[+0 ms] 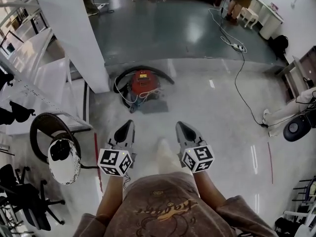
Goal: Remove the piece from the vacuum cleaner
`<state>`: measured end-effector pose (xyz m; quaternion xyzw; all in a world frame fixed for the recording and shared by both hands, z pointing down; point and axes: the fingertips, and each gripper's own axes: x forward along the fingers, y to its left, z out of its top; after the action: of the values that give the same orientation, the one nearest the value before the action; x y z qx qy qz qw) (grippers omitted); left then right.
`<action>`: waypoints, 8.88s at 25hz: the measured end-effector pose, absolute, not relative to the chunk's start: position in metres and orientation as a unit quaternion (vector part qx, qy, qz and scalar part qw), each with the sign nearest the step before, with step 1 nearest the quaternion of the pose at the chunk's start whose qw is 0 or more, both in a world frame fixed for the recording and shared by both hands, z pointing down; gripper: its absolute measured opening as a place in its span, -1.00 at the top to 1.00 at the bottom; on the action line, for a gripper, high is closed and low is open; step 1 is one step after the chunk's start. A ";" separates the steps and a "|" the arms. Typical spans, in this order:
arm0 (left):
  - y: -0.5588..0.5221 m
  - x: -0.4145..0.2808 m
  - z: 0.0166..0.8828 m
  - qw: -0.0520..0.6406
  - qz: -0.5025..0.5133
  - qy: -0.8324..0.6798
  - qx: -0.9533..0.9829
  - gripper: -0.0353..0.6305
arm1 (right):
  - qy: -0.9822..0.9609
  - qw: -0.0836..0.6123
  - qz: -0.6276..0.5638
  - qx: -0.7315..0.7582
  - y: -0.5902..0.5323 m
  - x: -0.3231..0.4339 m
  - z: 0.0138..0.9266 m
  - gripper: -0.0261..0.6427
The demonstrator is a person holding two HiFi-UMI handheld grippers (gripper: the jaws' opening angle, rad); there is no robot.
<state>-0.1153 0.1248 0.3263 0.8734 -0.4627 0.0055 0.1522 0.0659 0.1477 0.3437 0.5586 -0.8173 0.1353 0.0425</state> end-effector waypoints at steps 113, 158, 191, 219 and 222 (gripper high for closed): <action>-0.138 -0.026 0.804 0.284 0.294 -0.263 0.874 0.14 | -0.858 0.321 0.248 0.314 -0.133 0.041 0.787 0.25; -0.119 0.001 0.895 0.266 0.414 -0.177 0.853 0.50 | -0.830 0.469 0.240 0.183 -0.116 0.036 0.901 0.61; -0.069 -0.012 0.815 0.286 0.413 -0.181 0.846 0.71 | -0.825 0.416 0.295 0.244 -0.065 0.031 0.825 0.78; -0.093 0.011 0.387 0.120 0.317 -0.147 0.929 0.68 | -0.900 0.270 0.150 0.307 -0.086 0.050 0.393 0.77; -0.095 0.015 0.359 0.097 0.297 -0.149 0.938 0.67 | -0.909 0.253 0.127 0.307 -0.088 0.052 0.365 0.77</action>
<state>0.0149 -0.0953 0.3590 0.9382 -0.1494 0.2968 0.0973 0.0519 -0.0885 0.3651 0.3068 -0.9088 0.1271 0.2527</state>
